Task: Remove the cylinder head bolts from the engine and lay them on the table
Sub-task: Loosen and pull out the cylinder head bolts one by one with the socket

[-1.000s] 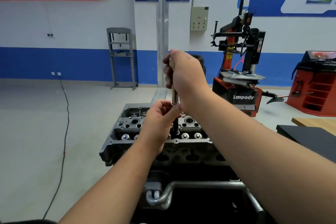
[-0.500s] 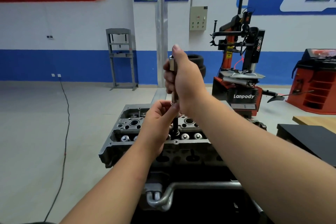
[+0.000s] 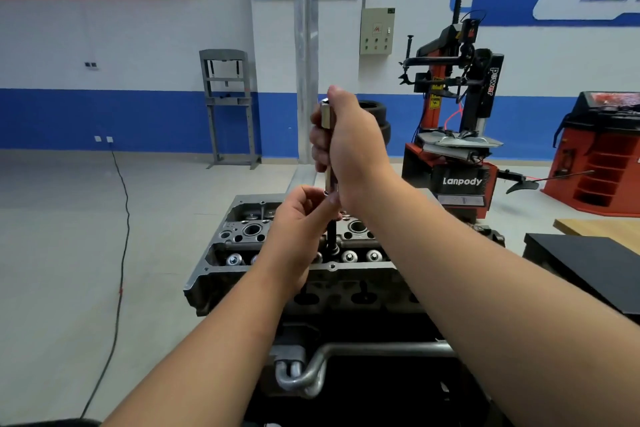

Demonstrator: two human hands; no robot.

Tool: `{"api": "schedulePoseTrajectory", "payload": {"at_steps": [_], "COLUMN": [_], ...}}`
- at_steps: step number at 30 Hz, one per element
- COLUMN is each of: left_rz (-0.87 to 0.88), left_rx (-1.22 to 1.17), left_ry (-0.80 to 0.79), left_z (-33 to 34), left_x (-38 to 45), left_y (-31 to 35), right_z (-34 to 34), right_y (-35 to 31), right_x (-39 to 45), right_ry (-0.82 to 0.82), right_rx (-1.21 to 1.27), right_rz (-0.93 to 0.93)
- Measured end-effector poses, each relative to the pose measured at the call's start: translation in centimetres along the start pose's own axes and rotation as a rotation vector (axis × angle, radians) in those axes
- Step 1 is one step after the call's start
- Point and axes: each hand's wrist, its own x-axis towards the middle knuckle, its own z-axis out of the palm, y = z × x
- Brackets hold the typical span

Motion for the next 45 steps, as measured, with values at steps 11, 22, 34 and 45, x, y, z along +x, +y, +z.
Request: {"api": "schedulePoseTrajectory", "payload": {"at_steps": [11, 22, 34, 45], "left_rz": [-0.041, -0.072, -0.039, -0.019], "left_rx": [-0.054, 0.021, -0.027, -0.027], "left_ry": [-0.011, -0.097, -0.009, 0.017], "left_z": [0.0, -0.5, -0.1, 0.3], "left_x": [0.0, -0.3, -0.2, -0.1], "left_y": [0.2, 0.0, 0.2, 0.1], "right_z": [-0.2, -0.8, -0.4, 0.7], "right_y": [-0.3, -0.6, -0.8, 0.3], "right_x": [-0.2, 0.5, 0.4, -0.1], "right_ry": [0.027, -0.201, -0.118, 0.191], "right_rx": [-0.110, -0.053, -0.001, -0.168], "right_rz": [-0.080, -0.034, 0.046, -0.091]}}
